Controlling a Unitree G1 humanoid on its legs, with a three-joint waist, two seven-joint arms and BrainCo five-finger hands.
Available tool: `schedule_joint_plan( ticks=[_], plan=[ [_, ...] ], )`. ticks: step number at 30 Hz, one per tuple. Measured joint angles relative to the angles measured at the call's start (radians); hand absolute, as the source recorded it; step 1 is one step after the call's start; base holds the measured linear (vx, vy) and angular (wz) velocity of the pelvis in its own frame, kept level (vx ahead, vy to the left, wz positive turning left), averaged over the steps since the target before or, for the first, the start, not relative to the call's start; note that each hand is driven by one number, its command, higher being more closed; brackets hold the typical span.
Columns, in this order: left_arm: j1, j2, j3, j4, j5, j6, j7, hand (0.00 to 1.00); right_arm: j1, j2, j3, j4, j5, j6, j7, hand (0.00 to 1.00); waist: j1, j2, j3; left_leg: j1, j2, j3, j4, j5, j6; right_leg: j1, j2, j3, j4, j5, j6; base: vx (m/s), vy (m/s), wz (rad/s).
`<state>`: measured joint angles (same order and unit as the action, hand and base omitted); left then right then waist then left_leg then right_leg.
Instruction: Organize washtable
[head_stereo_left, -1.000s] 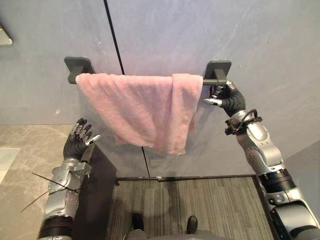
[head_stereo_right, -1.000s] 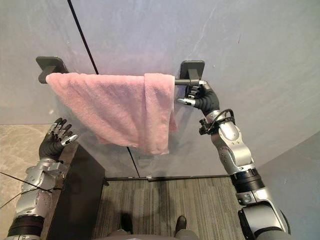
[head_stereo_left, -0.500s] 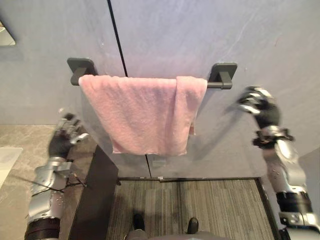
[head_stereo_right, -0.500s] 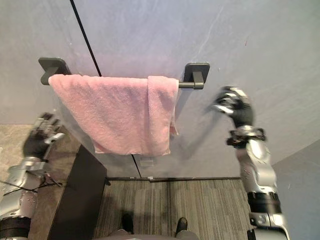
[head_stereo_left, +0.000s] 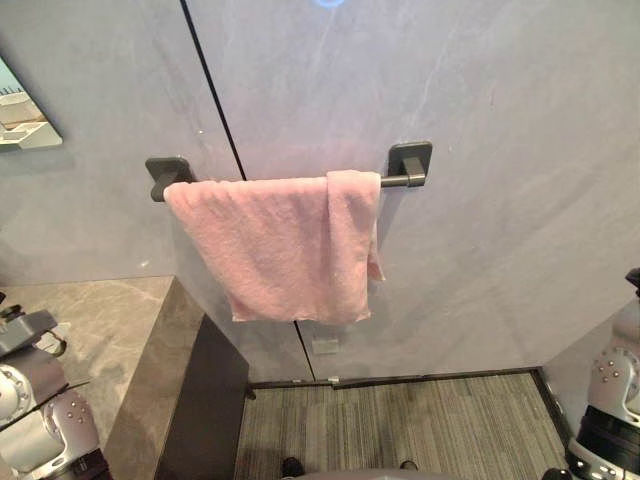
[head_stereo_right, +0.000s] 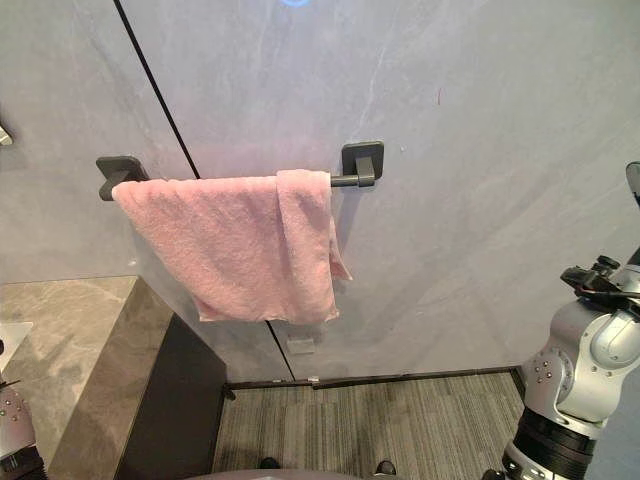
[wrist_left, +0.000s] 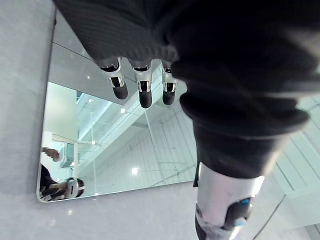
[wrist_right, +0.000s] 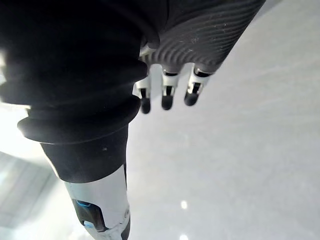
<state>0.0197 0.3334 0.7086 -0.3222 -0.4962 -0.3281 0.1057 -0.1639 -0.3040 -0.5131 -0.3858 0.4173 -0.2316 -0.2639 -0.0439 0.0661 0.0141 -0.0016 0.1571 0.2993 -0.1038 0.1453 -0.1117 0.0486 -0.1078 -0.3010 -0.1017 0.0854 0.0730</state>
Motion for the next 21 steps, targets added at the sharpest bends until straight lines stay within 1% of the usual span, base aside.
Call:
schedule_joint_plan(
  ticks=[2,3,4,5,6,7,8,9,10,11,12,13,14,15,17,18,21],
  plan=[
    [0.001,0.002,-0.053,-0.018,-0.005,0.001,-0.03,0.0,-0.001,0.004,0.072,-0.001,0.005,0.001,0.042,0.0,0.001,-0.006,-0.002,0.0,-0.001,0.0,0.0,0.0,0.0,0.001,0.0,0.0,0.0,0.0,0.0,0.0,0.0,0.0],
    [0.002,0.013,-0.116,-0.022,-0.035,0.007,-0.095,0.0,-0.001,0.0,0.145,0.0,0.044,0.003,0.117,0.0,0.004,-0.009,-0.002,0.0,-0.001,-0.001,0.0,0.0,0.0,0.001,-0.001,-0.001,0.0,0.0,0.0,0.0,0.0,0.0],
    [0.003,0.023,-0.148,-0.022,-0.047,0.012,-0.12,0.0,-0.001,-0.003,0.173,0.0,0.06,0.004,0.144,0.0,0.004,-0.01,-0.002,0.0,-0.001,-0.002,0.0,0.0,0.0,0.001,-0.001,-0.001,0.0,0.0,0.0,0.0,0.0,0.0],
    [0.004,0.049,-0.219,-0.022,-0.084,0.026,-0.182,0.0,-0.001,-0.017,0.252,0.0,0.1,0.013,0.209,0.0,0.004,-0.013,-0.001,0.0,-0.001,-0.003,0.0,0.0,0.0,0.002,-0.001,-0.002,0.001,0.0,0.0,0.03,-0.011,0.01],
    [0.006,0.084,-0.301,-0.022,-0.135,0.046,-0.262,0.0,-0.001,-0.042,0.342,0.005,0.139,0.026,0.286,0.0,0.004,-0.015,0.0,0.0,-0.001,-0.004,0.0,0.0,0.0,0.002,-0.001,-0.002,0.001,0.0,0.0,0.0,0.0,0.0],
    [0.009,0.099,-0.334,-0.022,-0.155,0.053,-0.291,0.0,-0.001,-0.054,0.376,0.009,0.153,0.03,0.311,0.0,0.003,-0.016,0.0,0.0,-0.002,-0.004,0.0,0.001,0.001,0.002,-0.001,-0.002,0.003,0.0,0.0,0.03,-0.012,-0.01],
    [0.019,0.131,-0.407,-0.022,-0.2,0.075,-0.361,0.0,-0.002,-0.083,0.454,0.017,0.186,0.049,0.373,0.0,0.003,-0.017,0.0,0.002,-0.003,-0.004,0.0,0.001,0.001,0.003,-0.001,-0.002,0.004,0.0,0.002,0.03,-0.01,0.0],
    [0.031,0.155,-0.461,-0.021,-0.224,0.091,-0.405,0.0,-0.002,-0.105,0.51,0.028,0.206,0.06,0.412,0.0,0.003,-0.018,0.0,0.004,-0.004,-0.005,0.0,0.002,0.002,0.006,-0.001,-0.002,0.004,0.003,0.007,0.05,-0.017,0.0],
    [0.048,0.193,-0.536,-0.011,-0.26,0.123,-0.473,0.0,-0.002,-0.14,0.586,0.057,0.239,0.079,0.471,0.0,0.002,-0.019,0.001,0.011,-0.004,-0.005,0.0,0.004,0.006,0.012,-0.001,-0.002,0.004,0.002,0.008,0.05,-0.015,0.01],
    [0.05,0.209,-0.565,0.0,-0.276,0.136,-0.5,0.0,-0.002,-0.153,0.612,0.071,0.254,0.089,0.491,0.0,0.002,-0.019,0.001,0.014,-0.005,-0.005,0.0,0.004,0.006,0.016,-0.001,-0.002,0.004,0.001,0.009,0.04,-0.016,0.02],
    [0.05,0.244,-0.615,0.019,-0.3,0.165,-0.548,0.0,-0.002,-0.183,0.662,0.097,0.282,0.106,0.529,0.0,0.003,-0.019,0.001,0.017,-0.005,-0.006,0.0,0.004,0.006,0.02,-0.001,-0.002,0.004,-0.002,0.011,0.04,-0.015,0.03],
    [0.053,0.3,-0.677,0.038,-0.34,0.195,-0.601,0.0,-0.004,-0.232,0.735,0.111,0.32,0.124,0.567,0.0,0.003,-0.019,0.001,0.015,-0.004,-0.006,0.0,0.004,0.006,0.018,0.0,-0.002,0.004,-0.004,0.011,0.03,-0.017,0.02],
    [0.055,0.321,-0.697,0.043,-0.351,0.205,-0.62,0.0,-0.007,-0.251,0.763,0.114,0.33,0.13,0.58,0.0,0.004,-0.019,0.001,0.015,-0.004,-0.006,0.0,0.004,0.006,0.017,0.0,-0.002,0.004,-0.005,0.012,0.0,0.0,0.0],
    [0.066,0.37,-0.739,0.048,-0.378,0.228,-0.662,0.0,-0.016,-0.301,0.836,0.118,0.361,0.145,0.616,0.0,0.002,-0.02,0.001,0.015,-0.004,-0.006,0.0,0.004,0.006,0.017,0.001,-0.002,0.004,-0.006,0.012,0.0,0.0,0.0],
    [0.078,0.425,-0.785,0.048,-0.409,0.25,-0.715,0.0,-0.038,-0.367,0.944,0.117,0.381,0.167,0.672,0.0,0.003,-0.023,0.005,0.015,-0.003,-0.004,0.0,0.004,0.006,0.016,0.001,-0.001,0.004,-0.008,0.01,0.0,0.0,0.0],
    [0.079,0.435,-0.79,0.049,-0.418,0.258,-0.737,0.0,-0.039,-0.381,0.973,0.117,0.391,0.174,0.697,0.0,0.005,-0.026,0.007,0.015,-0.003,-0.005,0.0,0.004,0.006,0.016,0.001,-0.001,0.004,-0.007,0.01,0.0,0.0,0.0],
    [0.08,0.438,-0.79,0.063,-0.437,0.259,-0.76,0.0,-0.044,-0.387,0.981,0.111,0.421,0.174,0.724,0.0,0.008,-0.03,0.01,0.014,-0.004,-0.006,0.0,0.003,0.005,0.017,0.001,-0.001,0.004,-0.009,0.007,0.0,0.0,0.0]
  ],
)
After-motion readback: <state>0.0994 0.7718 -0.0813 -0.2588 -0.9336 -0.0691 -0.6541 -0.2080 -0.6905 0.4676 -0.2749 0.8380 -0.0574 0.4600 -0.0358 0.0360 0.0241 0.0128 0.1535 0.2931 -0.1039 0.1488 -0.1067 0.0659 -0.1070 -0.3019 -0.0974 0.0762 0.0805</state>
